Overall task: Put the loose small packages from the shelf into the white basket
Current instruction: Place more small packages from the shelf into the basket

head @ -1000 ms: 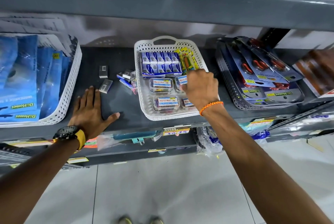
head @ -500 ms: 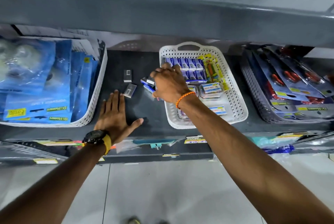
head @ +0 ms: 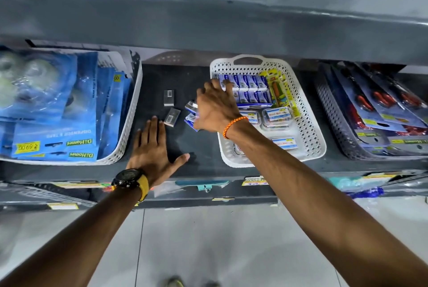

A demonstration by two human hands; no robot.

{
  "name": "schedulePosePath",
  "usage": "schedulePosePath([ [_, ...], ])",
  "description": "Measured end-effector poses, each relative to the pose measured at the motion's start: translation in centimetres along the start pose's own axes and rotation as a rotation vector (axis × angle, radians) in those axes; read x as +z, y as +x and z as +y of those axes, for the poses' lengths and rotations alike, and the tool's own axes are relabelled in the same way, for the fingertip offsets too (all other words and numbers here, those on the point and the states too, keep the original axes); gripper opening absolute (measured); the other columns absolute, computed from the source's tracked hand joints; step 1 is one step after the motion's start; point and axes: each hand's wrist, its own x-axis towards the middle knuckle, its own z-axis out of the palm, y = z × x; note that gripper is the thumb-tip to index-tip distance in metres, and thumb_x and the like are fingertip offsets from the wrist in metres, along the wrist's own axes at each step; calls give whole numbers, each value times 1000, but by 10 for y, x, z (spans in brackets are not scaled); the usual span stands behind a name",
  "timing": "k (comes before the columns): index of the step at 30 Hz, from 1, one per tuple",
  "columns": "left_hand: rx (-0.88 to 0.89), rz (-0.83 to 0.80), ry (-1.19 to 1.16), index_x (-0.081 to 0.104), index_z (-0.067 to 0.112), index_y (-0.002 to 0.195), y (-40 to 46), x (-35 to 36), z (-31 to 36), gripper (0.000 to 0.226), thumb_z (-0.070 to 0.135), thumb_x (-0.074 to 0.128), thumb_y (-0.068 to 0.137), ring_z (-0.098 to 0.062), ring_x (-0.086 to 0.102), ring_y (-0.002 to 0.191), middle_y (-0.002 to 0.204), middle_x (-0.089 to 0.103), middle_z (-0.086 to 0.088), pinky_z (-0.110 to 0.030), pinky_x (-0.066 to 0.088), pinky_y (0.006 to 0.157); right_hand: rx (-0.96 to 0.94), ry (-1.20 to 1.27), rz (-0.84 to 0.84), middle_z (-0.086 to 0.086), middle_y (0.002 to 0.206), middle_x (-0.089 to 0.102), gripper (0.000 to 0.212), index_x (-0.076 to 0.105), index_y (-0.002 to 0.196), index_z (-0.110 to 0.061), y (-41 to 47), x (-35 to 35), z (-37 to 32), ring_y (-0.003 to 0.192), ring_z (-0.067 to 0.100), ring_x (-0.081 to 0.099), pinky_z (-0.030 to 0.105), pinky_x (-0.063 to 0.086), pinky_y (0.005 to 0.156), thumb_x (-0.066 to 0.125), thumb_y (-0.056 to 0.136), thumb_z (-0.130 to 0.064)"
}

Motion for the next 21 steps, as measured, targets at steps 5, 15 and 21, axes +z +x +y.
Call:
schedulePosePath([
  [5, 2, -3, -7, 7, 2, 160, 0, -1, 1, 122, 90, 21, 77, -30, 1, 157, 170, -1, -17, -50, 6, 127, 68, 467, 164, 14, 130, 42, 85, 51, 134, -8, -18, -3, 4, 121, 34, 44, 40, 46, 102, 72, 66, -54],
  [15, 33, 18, 11, 19, -3, 157, 2, 6, -4, 124, 92, 18, 77, -37, 13, 155, 168, 13, -22, -55, 13, 124, 208, 663, 97, -2, 112, 45, 57, 60, 107, -18, -84, -11, 92, 107, 13, 48, 27, 46, 94, 85, 66, -48],
  [21, 33, 17, 17, 19, -3, 157, 3, 9, -6, 128, 95, 11, 75, -39, 14, 154, 168, 13, -22, -55, 12, 123, 293, 632, -72, 4, 127, 29, 79, 48, 130, -32, -126, -4, 154, 115, 24, 48, 29, 45, 105, 79, 66, 1],
])
